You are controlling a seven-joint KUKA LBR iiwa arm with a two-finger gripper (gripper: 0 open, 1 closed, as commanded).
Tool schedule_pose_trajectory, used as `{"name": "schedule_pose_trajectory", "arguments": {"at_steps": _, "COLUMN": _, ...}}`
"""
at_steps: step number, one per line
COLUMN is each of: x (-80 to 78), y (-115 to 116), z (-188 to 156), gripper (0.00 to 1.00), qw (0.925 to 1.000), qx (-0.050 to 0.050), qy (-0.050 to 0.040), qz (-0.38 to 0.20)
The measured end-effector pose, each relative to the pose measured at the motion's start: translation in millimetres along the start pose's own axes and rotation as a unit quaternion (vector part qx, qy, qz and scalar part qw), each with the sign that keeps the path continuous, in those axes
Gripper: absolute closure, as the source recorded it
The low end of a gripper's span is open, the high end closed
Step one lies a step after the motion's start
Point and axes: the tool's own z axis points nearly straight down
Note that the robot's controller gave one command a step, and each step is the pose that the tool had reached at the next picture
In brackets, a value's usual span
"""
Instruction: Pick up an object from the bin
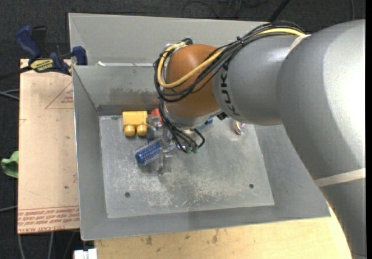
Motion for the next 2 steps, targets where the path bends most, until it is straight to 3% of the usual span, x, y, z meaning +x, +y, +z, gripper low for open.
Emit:
{"name": "schedule_pose_trajectory", "arguments": {"at_steps": 1, "x": -0.9, "y": 1.1, "z": -1.8, "gripper": 1.00, "qw": 1.0000, "qx": -0.001, "qy": -0.0015, "qz": 0.000}}
{"name": "schedule_pose_trajectory", "arguments": {"at_steps": 2, "x": -9.3, "y": -2.7, "z": -165.8, "gripper": 1.00, "qw": 0.9994, "qx": -0.001, "qy": -0.0075, "qz": -0.033}}
